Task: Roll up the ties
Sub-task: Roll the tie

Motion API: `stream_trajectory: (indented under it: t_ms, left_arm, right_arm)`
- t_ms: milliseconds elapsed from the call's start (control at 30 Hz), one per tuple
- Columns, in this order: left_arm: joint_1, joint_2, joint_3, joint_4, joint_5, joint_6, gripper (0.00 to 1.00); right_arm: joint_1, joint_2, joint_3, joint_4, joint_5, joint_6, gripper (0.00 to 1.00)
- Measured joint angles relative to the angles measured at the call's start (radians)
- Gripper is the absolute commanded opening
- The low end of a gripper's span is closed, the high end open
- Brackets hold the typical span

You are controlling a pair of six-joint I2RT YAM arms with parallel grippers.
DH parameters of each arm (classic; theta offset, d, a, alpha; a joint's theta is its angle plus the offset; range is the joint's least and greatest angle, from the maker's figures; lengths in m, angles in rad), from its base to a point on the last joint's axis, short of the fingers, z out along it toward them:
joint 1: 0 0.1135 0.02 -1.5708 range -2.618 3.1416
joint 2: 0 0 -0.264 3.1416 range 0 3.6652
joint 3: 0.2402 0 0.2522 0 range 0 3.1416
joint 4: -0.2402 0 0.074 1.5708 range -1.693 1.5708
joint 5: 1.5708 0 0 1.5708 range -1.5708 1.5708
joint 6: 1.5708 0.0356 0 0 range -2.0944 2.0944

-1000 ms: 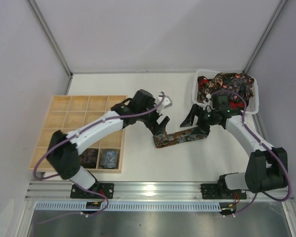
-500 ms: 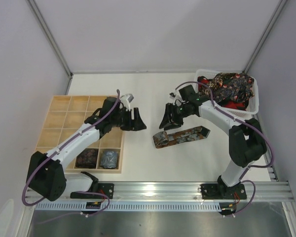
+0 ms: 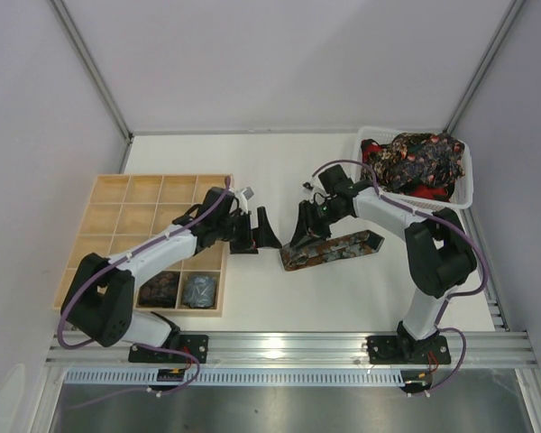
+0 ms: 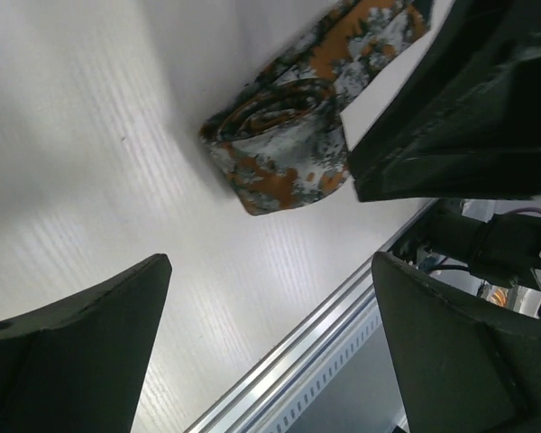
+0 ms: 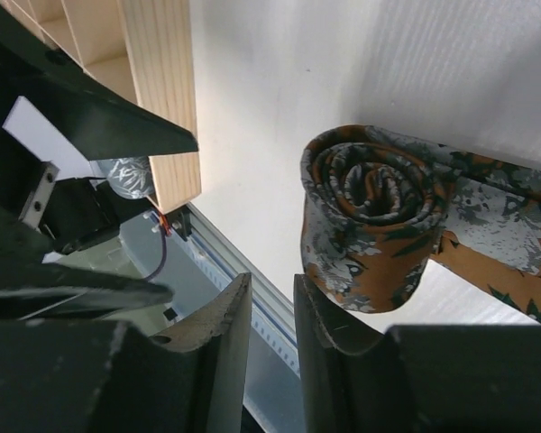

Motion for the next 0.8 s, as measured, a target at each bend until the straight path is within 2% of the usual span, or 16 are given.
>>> stream_trajectory:
  t_ms: [100, 200, 367, 433, 600, 667, 800]
  left_arm:
    - [-0.011, -0.015, -0.006, 0.058, 0.008, -0.010, 1.00]
    - [-0.026, -0.029, 0.023, 0.031, -0.056, -0.008, 1.00]
    - [-0.075, -0.049, 0.138, -0.108, -0.276, 0.026, 1.00]
    - [-0.095, -0.061, 0.167, -0.114, -0.336, 0.042, 1.00]
    - [-0.101, -0.152, 0.066, -0.054, -0.317, 0.013, 0.98]
    - [-0.110, -0.137, 0.061, -0.052, -0.297, 0.002, 0.93]
    - [-0.133, -0.039, 0.072, -0.048, -0.242, -0.023, 0.93]
  right_arm:
    - [-0.007, 0.011, -0.010, 0.000, 0.004, -0.012, 0.30]
    - [-0.013, 0.023, -0.015, -0.001, 0.005, -0.021, 0.30]
    - [-0.016, 0.028, -0.019, 0.000, 0.005, -0.026, 0.29]
    - [-0.018, 0.028, -0.021, 0.001, 0.005, -0.026, 0.29]
    - [-0.026, 0.028, -0.045, 0.007, 0.009, -0.027, 0.28]
    - [-0.032, 0.028, -0.060, 0.010, 0.013, -0.030, 0.27]
    - [-0.056, 0.027, -0.092, 0.018, 0.017, -0.035, 0.27]
